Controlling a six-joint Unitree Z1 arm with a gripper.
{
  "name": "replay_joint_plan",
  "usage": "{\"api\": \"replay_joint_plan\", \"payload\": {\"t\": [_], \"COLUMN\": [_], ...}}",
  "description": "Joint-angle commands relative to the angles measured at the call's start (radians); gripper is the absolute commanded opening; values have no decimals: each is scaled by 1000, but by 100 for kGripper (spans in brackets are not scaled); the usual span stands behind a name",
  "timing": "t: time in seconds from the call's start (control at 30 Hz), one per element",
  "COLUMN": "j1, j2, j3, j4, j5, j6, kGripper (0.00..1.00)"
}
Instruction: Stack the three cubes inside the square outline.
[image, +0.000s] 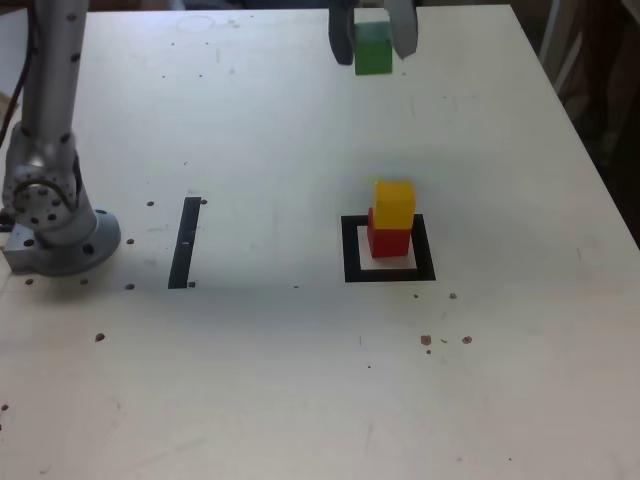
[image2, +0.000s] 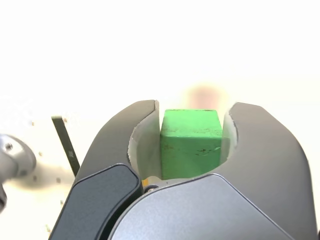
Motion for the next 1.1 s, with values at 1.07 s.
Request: {"api": "replay_joint_plan", "payload": {"t": [1.07], "j1": [-251], "j2": [41], "j3": [52], "j4": [29], "j5": [-88], "j6": [-203], "kGripper": [31]}}
